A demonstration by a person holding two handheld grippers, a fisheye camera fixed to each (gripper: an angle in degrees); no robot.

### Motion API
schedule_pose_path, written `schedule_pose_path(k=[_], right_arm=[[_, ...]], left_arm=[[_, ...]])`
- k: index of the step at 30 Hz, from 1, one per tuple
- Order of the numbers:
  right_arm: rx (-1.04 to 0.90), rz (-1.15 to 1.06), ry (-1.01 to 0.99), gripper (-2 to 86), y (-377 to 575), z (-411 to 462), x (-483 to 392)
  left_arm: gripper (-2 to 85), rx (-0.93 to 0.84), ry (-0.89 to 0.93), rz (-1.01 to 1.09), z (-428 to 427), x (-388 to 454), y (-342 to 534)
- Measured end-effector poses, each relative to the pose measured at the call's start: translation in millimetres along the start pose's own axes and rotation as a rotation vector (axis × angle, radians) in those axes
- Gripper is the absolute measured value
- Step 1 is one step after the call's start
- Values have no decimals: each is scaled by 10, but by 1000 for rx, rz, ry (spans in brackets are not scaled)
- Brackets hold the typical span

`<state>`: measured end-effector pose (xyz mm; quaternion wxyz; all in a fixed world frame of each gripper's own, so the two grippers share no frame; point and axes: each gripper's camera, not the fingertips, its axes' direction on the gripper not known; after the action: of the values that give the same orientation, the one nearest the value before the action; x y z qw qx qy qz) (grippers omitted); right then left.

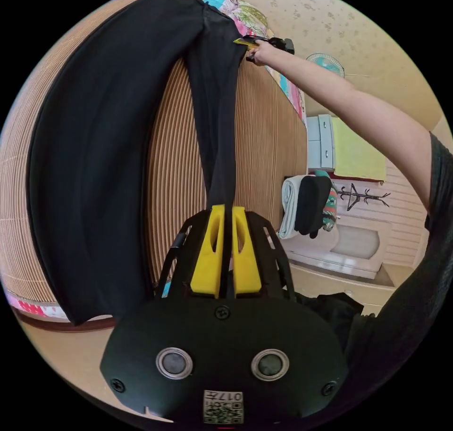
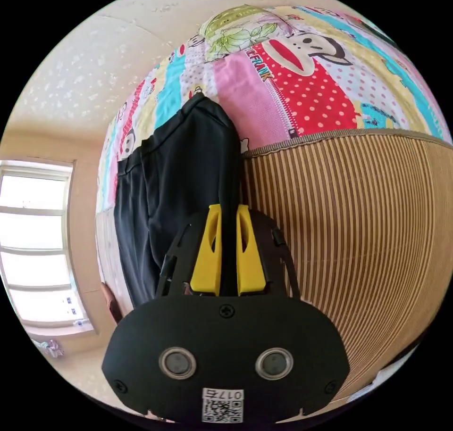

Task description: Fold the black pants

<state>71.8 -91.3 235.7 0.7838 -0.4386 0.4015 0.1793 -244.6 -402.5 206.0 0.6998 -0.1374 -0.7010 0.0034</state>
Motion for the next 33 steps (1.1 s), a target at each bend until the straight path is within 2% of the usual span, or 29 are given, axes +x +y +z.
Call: schedule_pose_path(k=[2, 5, 7, 10, 12, 14, 16, 19, 22, 25, 29, 32, 33], right_arm=[[110, -133, 112, 41, 177, -121, -478], [326, -388, 213, 35, 663, -361, -1438], [392, -410, 144, 34, 846, -389, -1885], [317, -416, 7, 37, 833, 31, -2532], [185, -428, -83, 41, 768, 640, -2835], [49, -457, -114, 44, 758, 1100, -2935], [-46, -485, -153, 44, 811, 1372, -2903], [-2, -499, -238, 44, 1128, 1260, -2594], [5, -530, -248, 57, 1698, 965, -2083], [-47, -429, -178, 73, 2374, 714, -1417], [-196, -264, -110, 99, 3425, 509, -723], [-363, -212, -84, 109, 4123, 564, -584], [-415, -191, -143, 107, 4332, 593, -586]], left_arm=[[8, 82, 251, 22, -237, -193, 140], [9, 180, 412, -32, -608, -464, 471], [10, 227, 379, -107, -874, -640, 689], [15, 317, 337, -178, -1298, -919, 943], [20, 333, 283, -234, -1456, -1089, 1005], [29, 322, 152, -267, -1563, -1211, 1043], [34, 252, 38, -294, -1539, -1273, 1034], [37, 149, -102, -292, -1444, -1305, 1016], [37, 103, -138, -258, -1458, -1247, 992], [35, 27, -178, -203, -1514, -1111, 920], [23, -98, -357, 57, -1559, -679, 833], [18, -164, -322, 141, -1654, -541, 810], [18, -169, -305, 140, -1685, -541, 807]])
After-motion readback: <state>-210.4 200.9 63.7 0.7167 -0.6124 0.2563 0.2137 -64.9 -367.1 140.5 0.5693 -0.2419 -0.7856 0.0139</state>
